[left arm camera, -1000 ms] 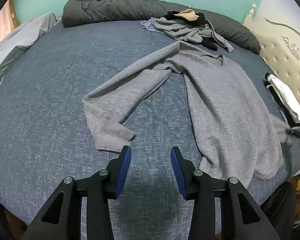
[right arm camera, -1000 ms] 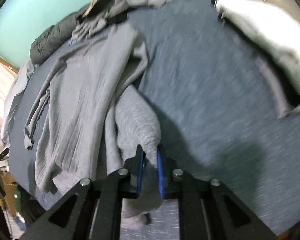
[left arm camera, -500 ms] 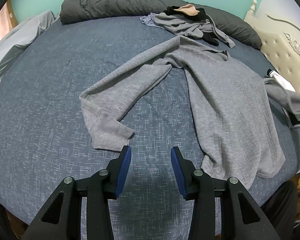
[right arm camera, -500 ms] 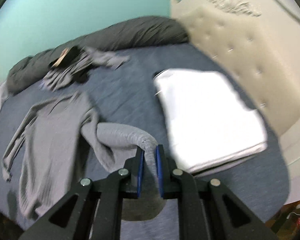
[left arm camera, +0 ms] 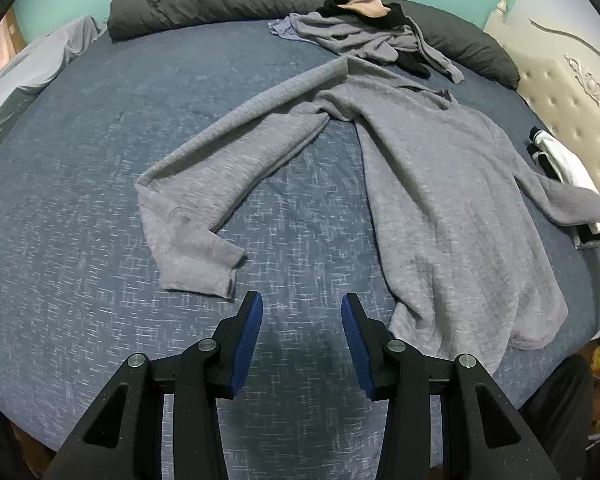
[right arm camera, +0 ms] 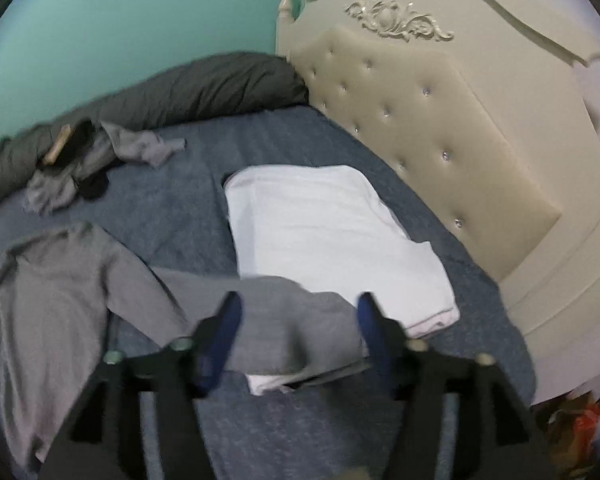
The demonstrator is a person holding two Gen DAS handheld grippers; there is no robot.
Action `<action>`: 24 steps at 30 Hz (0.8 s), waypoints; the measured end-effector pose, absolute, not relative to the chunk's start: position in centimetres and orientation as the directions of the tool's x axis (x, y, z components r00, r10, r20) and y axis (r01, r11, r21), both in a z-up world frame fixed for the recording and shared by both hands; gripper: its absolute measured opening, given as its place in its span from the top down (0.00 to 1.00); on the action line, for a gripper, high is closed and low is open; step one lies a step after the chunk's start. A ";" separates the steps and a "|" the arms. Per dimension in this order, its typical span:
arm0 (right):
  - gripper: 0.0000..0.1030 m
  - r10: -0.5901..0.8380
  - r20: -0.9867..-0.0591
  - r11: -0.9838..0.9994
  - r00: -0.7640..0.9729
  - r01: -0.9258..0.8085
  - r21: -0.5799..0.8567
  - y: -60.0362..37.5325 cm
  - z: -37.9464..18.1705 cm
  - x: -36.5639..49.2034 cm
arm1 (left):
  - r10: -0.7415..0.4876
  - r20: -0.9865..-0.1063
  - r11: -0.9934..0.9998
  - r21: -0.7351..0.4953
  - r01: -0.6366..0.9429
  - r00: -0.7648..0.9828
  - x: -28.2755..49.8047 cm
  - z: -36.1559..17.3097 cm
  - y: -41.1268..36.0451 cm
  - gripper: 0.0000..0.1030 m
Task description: Fold clothes
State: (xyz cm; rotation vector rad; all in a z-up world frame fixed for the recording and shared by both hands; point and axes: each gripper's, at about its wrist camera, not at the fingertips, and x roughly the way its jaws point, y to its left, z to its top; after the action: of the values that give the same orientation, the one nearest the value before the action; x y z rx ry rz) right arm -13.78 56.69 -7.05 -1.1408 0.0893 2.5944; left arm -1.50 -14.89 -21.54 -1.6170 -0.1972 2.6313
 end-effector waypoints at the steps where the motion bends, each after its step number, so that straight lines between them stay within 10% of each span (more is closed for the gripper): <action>1: 0.38 0.247 -0.718 -0.950 -0.651 -0.307 -0.049 56.4 -6.8 -13.4 | 0.110 -0.887 -0.991 -0.132 0.019 -0.449 -1.6 -21.6 -14.6 0.57; 13: 0.34 -0.291 -0.870 -0.957 -0.397 0.136 0.258 42.4 -16.9 -10.6 | 0.188 -0.902 -0.982 -0.174 -0.072 -0.388 -1.5 -23.5 -9.2 0.56; 24: 0.34 -0.378 -0.913 -0.889 -0.151 0.335 0.312 33.1 -24.8 -7.0 | 0.231 -0.902 -0.972 -0.202 -0.117 -0.366 -0.7 -24.3 -6.1 0.56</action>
State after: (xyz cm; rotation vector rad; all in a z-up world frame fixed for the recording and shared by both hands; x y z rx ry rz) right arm -7.00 33.05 -24.78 -2.2615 0.0653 2.8213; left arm -0.68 -6.06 -24.28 -1.6303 -0.1524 2.4300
